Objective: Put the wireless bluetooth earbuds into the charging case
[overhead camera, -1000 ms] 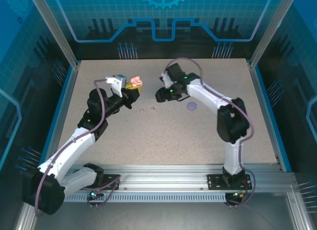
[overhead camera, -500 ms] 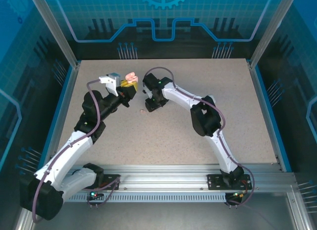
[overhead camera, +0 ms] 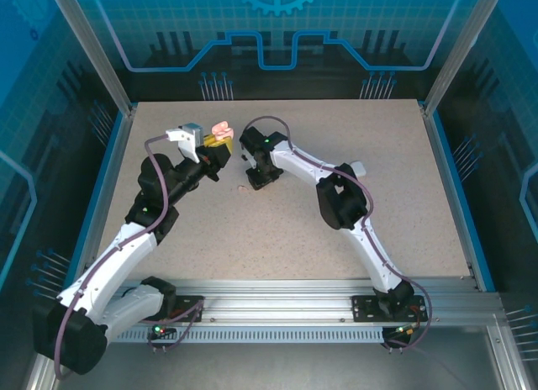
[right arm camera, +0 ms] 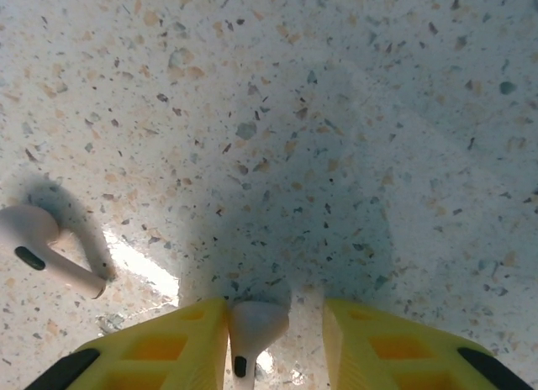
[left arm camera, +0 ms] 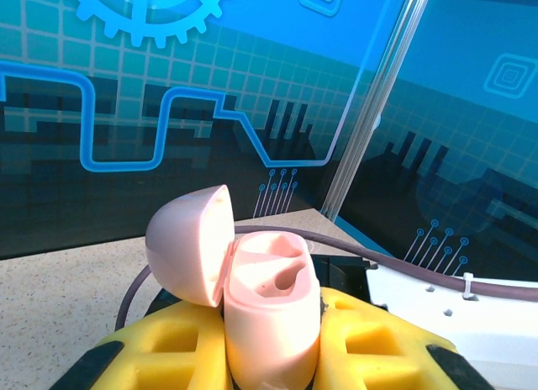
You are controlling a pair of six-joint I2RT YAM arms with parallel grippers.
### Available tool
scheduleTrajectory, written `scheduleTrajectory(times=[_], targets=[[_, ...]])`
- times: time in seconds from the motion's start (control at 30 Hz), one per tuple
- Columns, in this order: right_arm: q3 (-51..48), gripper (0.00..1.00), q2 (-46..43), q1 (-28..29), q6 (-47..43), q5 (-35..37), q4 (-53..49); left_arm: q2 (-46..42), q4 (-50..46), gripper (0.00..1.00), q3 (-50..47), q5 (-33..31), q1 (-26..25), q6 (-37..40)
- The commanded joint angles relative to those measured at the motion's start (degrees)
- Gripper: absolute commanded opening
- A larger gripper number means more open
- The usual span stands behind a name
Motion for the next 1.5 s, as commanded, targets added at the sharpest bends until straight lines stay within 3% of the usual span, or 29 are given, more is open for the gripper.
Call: scheduleTrajectory(times=[0.0, 0.27, 0.73, 1.03, 1.47], targets=[[1.54, 0.33, 1.03, 0.87, -0.66, 0.12, -2.23, 0.09, 2.27, 0.0, 0.15, 0.34, 0.38, -0.06], [1.86, 0.32, 1.58, 1.53, 1.1, 1.17, -3.11, 0.6, 2.73, 0.0, 0.23, 0.45, 0.34, 0.08], [5.93, 0.34, 4.8, 1.08, 17.12, 3.8, -8.01, 1.16, 3.35, 0.0, -0.04, 0.56, 0.34, -0.16], [6.72, 0.32, 5.6, 1.41, 20.93, 3.52, -8.85, 1.4, 3.67, 0.0, -0.28, 0.62, 0.33, -0.34], [7.6, 0.19, 6.31, 2.77, 21.98, 3.42, -9.84, 2.11, 4.02, 0.0, 0.02, 0.91, 0.26, -0.92]])
